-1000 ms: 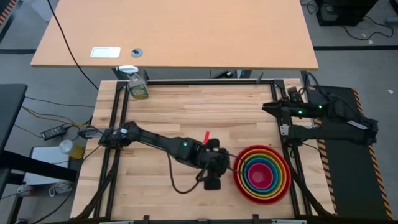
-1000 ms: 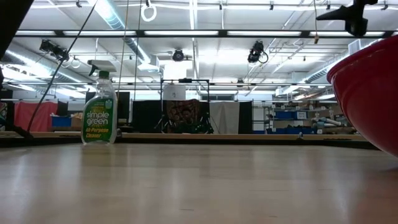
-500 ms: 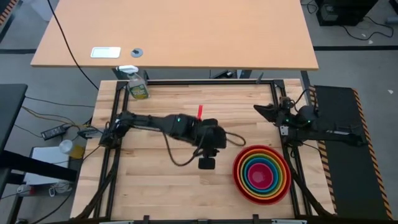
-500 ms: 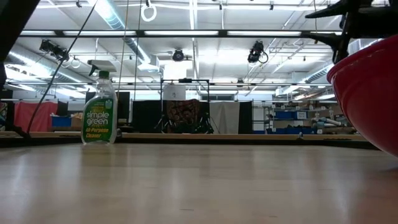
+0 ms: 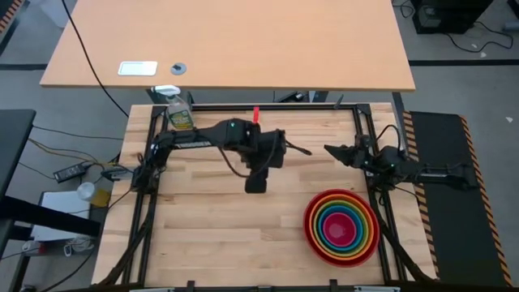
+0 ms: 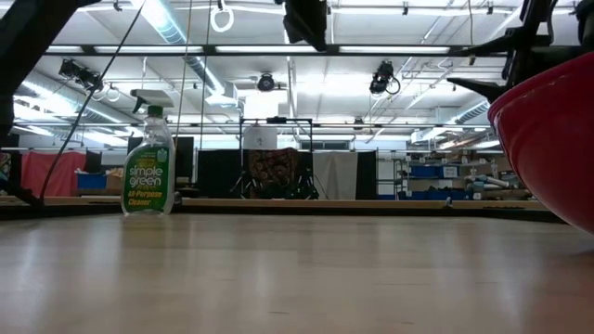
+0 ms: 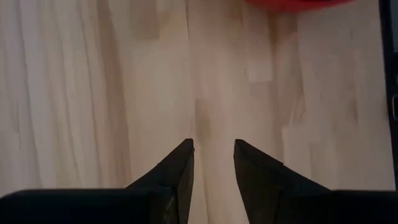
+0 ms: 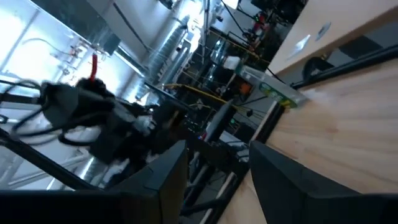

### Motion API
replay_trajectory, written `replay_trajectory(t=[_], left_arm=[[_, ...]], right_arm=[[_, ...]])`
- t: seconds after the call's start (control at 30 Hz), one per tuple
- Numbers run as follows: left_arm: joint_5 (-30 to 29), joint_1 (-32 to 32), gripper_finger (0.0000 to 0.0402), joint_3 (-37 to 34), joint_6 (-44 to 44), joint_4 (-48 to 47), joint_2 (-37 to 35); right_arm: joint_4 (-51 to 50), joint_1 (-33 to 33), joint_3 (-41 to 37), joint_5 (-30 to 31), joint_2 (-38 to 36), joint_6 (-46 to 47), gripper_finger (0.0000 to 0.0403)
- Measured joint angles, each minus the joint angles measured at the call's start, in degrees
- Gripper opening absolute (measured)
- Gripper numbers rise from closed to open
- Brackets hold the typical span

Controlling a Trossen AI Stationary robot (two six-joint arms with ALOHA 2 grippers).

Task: Nest bowls inside each other
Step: Return to Home Position

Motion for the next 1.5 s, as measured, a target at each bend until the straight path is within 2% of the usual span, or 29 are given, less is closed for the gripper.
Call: replay_trajectory(t=[0.2, 0.47, 0.77, 0.93, 1.0, 1.03, 1.13, 1.23, 1.3, 1.4, 1.5], left_arm=[[0.0, 3.8, 0.0116, -0.1, 2.4, -7.6, -3.2], [-0.8, 7.5, 0.0116, 0.0, -3.6, -7.9, -15.1], [-9.6, 8.2, 0.0116, 0.0, -7.0, -9.8, -24.7], [-10.3, 12.0, 0.0116, 0.0, -4.1, -9.6, -27.6], [-9.2, 14.4, 0.0116, 0.0, -1.8, -9.5, -28.3], [-8.4, 15.7, 0.0116, 0.0, -0.9, -9.5, -28.5], [-4.5, 19.3, 0.0116, -0.1, 0.7, -9.4, -29.6], [1.3, 21.1, 0.0116, -0.2, -0.5, -4.9, -31.9], [5.9, 21.2, 0.0116, -0.1, -1.3, 0.9, -33.7], [11.5, 20.6, 0.0116, -0.1, -2.3, 14.8, -35.7], [12.7, 20.6, 0.0116, 0.0, -3.3, 25.2, -37.5]], right_arm=[[-0.4, 0.0, -0.3, 0.0, 0.0, -1.5, 0.0180], [-0.5, 0.0, -0.3, 0.0, 0.1, -4.8, 0.0180], [-0.4, 0.0, -0.3, -0.2, 0.1, -4.3, 0.0180], [-0.2, 0.0, -0.3, -0.1, 0.2, -3.9, 0.0180], [0.3, 0.0, -0.3, 0.1, 0.1, -5.8, 0.0180], [0.1, -0.1, -0.3, 0.9, 0.1, -9.9, 0.0180], [-2.1, -0.4, -0.3, 3.2, 0.2, -30.0, 0.0180], [-2.2, -0.6, -0.3, 3.2, 0.2, -42.5, 0.0180], [-2.2, -0.6, -0.3, 3.1, 0.2, -46.8, 0.0180], [-2.2, -0.6, -0.3, 3.1, 0.2, -48.8, 0.0180], [-2.1, -0.6, -0.3, 3.0, 0.2, -48.8, 0.0180]])
